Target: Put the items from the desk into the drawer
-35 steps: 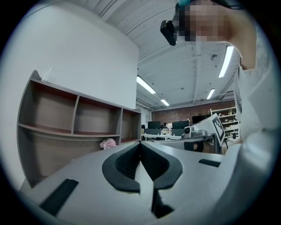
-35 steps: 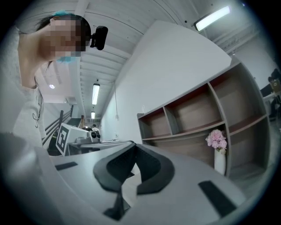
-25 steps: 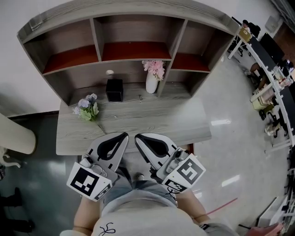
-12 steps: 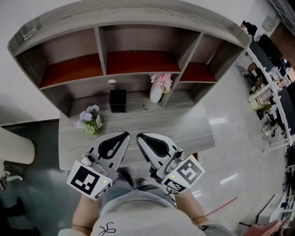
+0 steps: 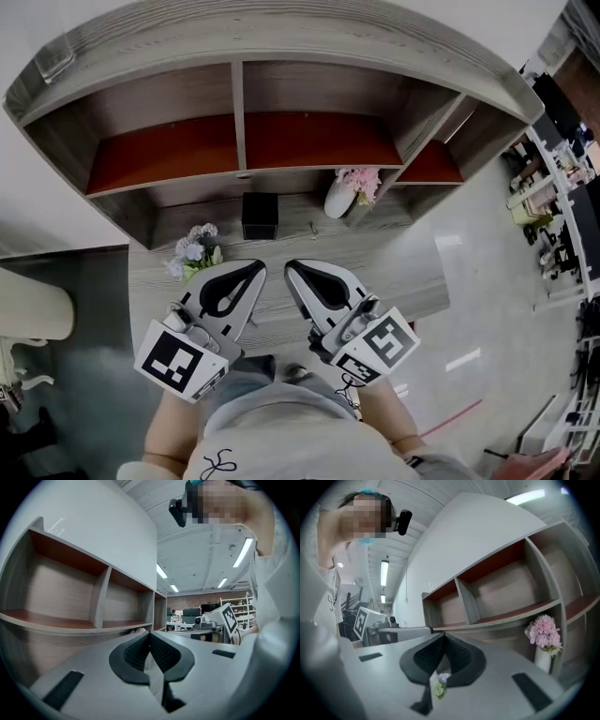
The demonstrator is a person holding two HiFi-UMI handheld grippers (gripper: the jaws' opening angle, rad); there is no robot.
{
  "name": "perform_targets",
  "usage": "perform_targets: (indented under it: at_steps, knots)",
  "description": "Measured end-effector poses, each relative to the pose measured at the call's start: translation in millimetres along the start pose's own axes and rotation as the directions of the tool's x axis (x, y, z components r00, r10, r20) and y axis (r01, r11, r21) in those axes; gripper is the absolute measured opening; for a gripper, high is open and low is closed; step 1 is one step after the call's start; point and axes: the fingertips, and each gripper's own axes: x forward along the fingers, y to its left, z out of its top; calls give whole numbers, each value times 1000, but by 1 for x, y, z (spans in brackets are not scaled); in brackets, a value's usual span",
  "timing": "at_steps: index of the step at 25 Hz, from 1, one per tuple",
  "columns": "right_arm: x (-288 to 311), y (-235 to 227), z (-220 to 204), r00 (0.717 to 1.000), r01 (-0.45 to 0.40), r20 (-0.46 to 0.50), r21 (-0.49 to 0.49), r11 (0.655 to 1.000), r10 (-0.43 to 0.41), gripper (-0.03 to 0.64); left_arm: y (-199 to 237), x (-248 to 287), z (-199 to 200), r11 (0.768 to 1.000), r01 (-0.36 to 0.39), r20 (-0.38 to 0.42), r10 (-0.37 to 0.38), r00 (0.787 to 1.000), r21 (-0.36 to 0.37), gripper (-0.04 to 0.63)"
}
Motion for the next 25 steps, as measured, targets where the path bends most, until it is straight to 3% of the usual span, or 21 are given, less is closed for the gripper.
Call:
perform_targets:
  at_steps: [9, 15, 25]
  knots:
    - [54, -8, -15, 999, 8, -41, 5, 1000, -7, 8, 52, -4, -5, 1000, 2, -13, -3, 1000, -14, 9]
    - [85, -27, -41, 990, 10, -141, -46, 999, -16, 9, 81, -8, -9, 1000, 8, -22, -9, 1000, -25, 9]
    - [122, -61, -95, 927, -49, -374, -156, 986, -13, 46, 109, -18, -21, 998, 7, -57, -10, 998, -63, 9]
